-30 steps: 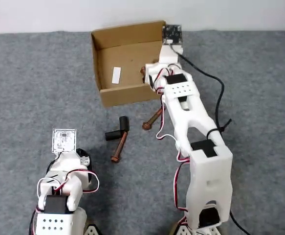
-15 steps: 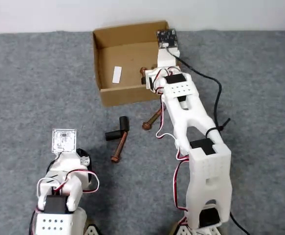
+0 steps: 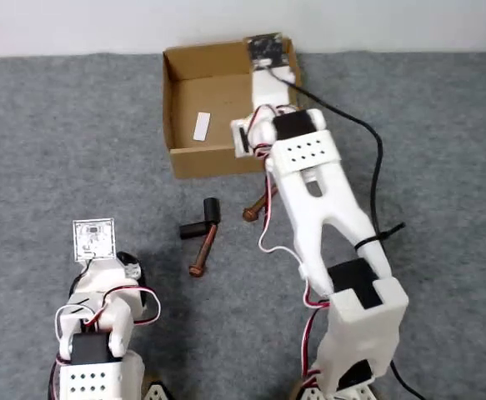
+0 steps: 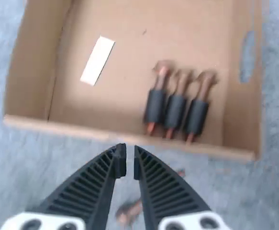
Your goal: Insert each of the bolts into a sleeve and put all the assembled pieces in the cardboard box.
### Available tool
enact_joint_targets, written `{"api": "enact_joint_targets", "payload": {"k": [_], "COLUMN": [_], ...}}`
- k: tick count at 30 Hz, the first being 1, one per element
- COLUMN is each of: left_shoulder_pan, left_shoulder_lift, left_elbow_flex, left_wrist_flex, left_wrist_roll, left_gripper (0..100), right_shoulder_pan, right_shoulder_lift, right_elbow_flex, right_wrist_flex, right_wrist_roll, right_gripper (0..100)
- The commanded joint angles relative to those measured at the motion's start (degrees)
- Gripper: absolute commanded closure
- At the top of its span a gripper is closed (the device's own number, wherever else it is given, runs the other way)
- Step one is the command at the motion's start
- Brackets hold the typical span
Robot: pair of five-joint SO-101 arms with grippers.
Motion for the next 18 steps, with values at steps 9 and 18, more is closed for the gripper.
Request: {"api": "enact_joint_targets", "payload": {"k": [9, 18], "left_shoulder_pan": [-0.2, -0.2], "left_shoulder_lift": [-0.6, -0.6], "left_elbow_flex": [-0.5, -0.5], "left_wrist_flex": [-1.5, -1.2], "left_wrist_roll": [-0.2, -0.2], "left_gripper": [100, 100], "right_shoulder_pan": [-8.1, -11.8], "right_shoulder_lift": [-2.7, 6.4], "right_elbow_flex": [-2.5, -2.6], "right_wrist_flex": [15.6, 13.8], "right_wrist_roll": [-2.3, -3.3], "right_gripper": [98.2, 81.0]}}
